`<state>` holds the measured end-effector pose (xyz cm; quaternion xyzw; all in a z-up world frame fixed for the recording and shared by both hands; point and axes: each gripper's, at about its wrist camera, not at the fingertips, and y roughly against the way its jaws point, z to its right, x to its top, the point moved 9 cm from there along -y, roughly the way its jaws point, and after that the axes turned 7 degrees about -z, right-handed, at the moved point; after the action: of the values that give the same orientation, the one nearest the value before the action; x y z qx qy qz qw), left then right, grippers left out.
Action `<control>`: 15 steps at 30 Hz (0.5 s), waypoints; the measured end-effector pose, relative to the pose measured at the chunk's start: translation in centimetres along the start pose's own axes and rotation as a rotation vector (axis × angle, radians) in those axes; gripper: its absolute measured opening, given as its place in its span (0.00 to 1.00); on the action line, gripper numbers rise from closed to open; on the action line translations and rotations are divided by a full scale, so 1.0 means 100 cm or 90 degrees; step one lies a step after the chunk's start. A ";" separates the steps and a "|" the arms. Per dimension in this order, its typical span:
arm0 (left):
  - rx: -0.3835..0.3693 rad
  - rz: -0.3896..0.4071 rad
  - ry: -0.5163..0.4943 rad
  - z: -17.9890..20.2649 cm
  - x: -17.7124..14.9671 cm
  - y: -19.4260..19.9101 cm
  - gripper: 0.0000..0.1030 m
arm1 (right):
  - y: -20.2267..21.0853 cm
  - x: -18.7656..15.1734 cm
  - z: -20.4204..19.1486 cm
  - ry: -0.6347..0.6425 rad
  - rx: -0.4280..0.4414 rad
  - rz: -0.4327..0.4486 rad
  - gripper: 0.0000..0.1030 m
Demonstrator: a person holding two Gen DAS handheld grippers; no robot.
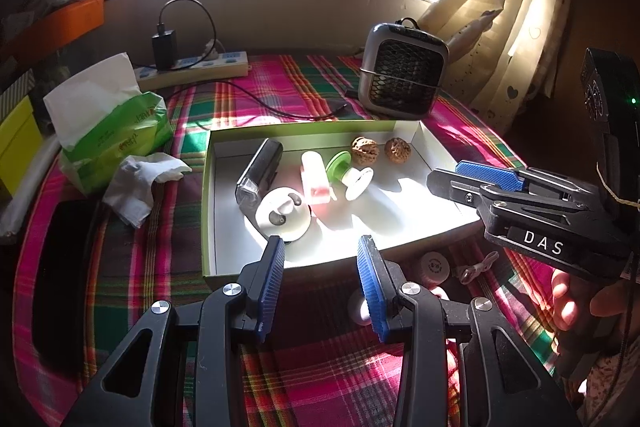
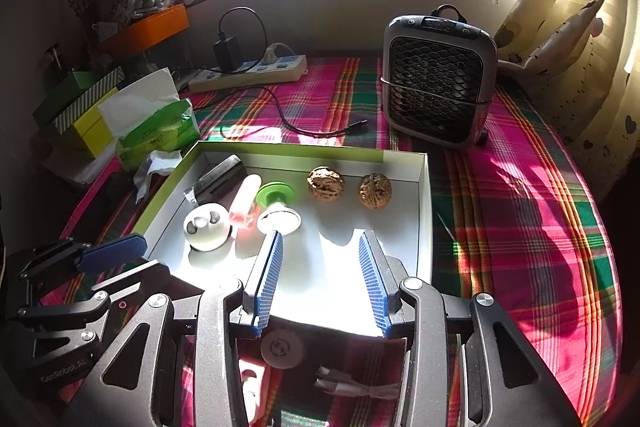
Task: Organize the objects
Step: 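Move the left tool to the small white oval while the right tool approaches the white-and-pink clip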
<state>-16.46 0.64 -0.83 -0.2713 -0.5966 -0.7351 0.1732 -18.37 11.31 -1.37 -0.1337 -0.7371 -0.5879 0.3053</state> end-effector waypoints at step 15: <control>-0.059 -0.030 0.005 0.008 -0.031 -0.005 0.34 | 0.019 -0.052 -0.014 0.029 0.022 -0.006 0.44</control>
<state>-14.11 1.34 -2.94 -0.2621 -0.5678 -0.7667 0.1450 -12.88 11.35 -2.87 -0.1113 -0.7407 -0.5792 0.3217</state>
